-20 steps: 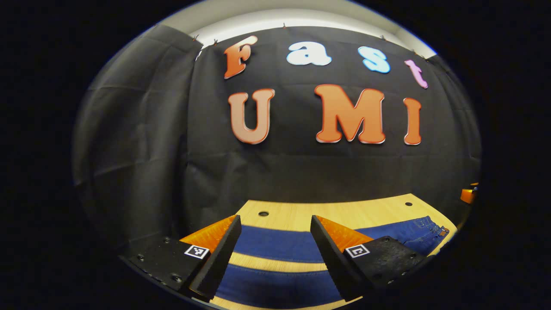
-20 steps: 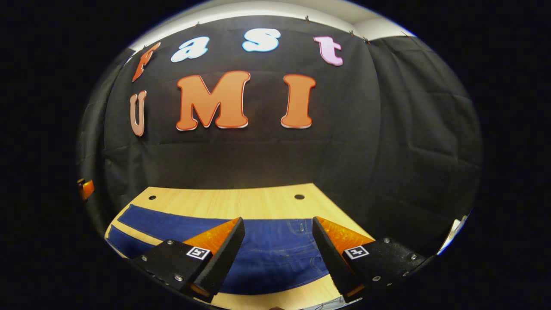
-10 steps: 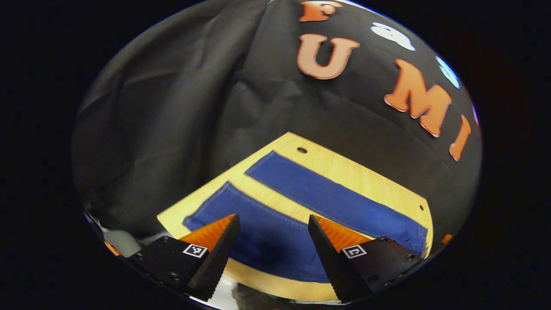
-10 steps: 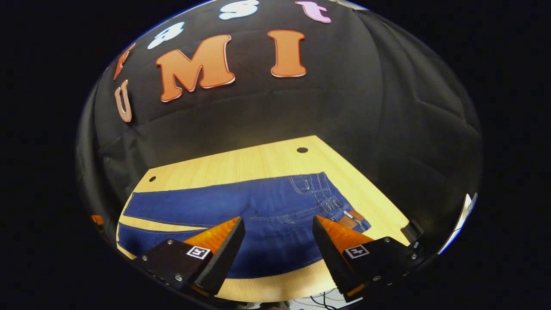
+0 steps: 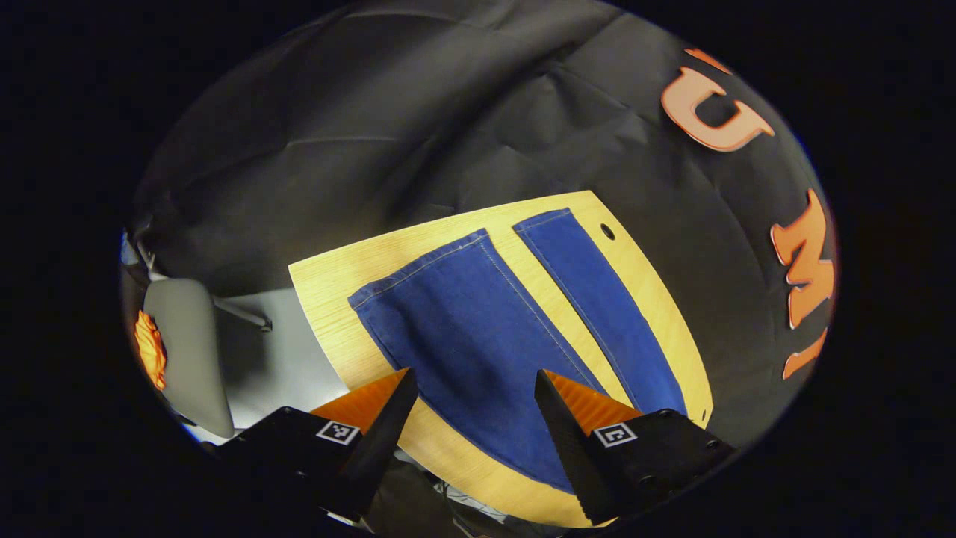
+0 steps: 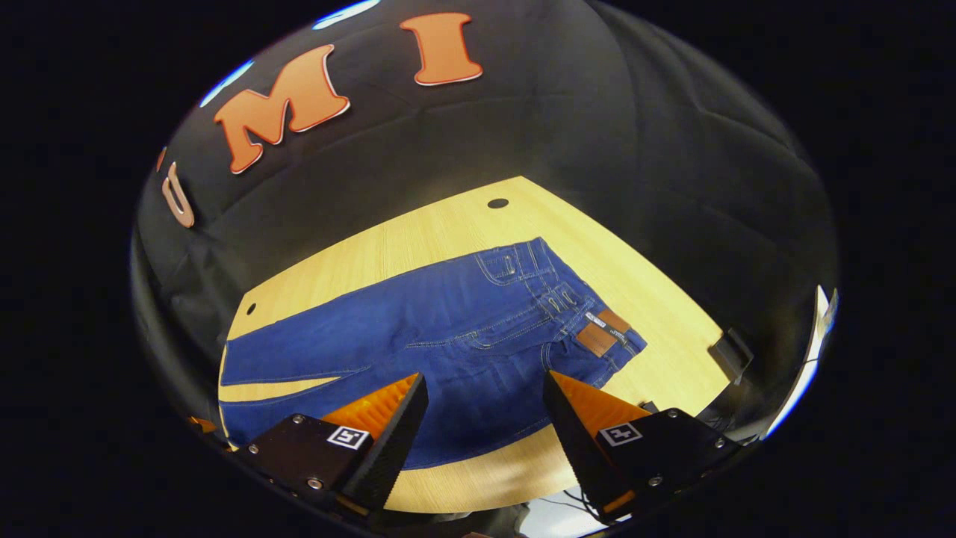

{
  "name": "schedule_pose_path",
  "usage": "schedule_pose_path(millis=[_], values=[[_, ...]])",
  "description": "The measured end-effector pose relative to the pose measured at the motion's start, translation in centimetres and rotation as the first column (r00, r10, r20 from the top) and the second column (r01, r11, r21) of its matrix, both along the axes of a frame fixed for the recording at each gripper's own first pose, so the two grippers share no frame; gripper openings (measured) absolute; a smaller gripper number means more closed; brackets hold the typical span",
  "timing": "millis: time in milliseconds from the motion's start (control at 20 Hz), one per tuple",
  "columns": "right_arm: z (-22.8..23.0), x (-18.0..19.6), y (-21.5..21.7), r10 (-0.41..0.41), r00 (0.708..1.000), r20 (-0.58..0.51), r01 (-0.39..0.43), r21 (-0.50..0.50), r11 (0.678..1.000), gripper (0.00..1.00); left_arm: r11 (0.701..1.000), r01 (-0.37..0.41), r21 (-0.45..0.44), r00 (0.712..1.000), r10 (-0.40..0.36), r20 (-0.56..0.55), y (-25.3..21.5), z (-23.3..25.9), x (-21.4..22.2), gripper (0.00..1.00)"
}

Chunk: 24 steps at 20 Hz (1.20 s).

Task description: Grasp the waist and the cuffs of the jeans and fold them to make the two legs overlap; first hold the waist and fold one-third of the jeans toward the cuffs, then hold the cuffs and fold the remaining one-third in the same direction to finish folding.

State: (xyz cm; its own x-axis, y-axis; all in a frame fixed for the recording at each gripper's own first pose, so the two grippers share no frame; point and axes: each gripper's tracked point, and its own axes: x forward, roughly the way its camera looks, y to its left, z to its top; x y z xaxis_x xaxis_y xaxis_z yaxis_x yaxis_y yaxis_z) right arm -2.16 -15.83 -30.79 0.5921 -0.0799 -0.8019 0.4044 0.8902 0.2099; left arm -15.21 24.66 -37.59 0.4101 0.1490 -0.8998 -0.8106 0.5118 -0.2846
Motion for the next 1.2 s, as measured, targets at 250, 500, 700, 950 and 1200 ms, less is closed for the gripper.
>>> schedule_pose_path(millis=[250,500,700,950,1200], values=[[-2.7,-0.9,-0.9,-0.112,0.991,-0.077,0.121,0.129,0.984,0.98,0.994,-0.097,-0.049,0.994,0.095,-0.044,3.0,-1.9,-1.5,0.98],[-4.6,-1.3,-2.2,-0.179,0.976,-0.12,0.199,0.183,0.963,0.98,0.982,-0.159,-0.103,0.987,0.156,-0.039,5.0,-3.9,-2.5,0.98],[-6.1,-2.0,-3.3,-0.238,0.96,-0.145,0.265,0.207,0.942,0.97,0.984,-0.147,-0.096,0.988,0.151,0.034,6.2,-4.3,-1.0,0.93],[-7.2,-2.3,-3.9,-0.316,0.934,-0.168,0.354,0.297,0.887,0.97,0.983,-0.114,-0.142,0.98,0.135,0.146,6.5,-5.9,1.6,0.67],[-7.7,-2.3,-4.7,-0.366,0.914,-0.177,0.406,0.368,0.836,0.97,0.932,-0.191,-0.309,0.947,0.258,0.192,7.8,-7.2,4.0,0.5]])
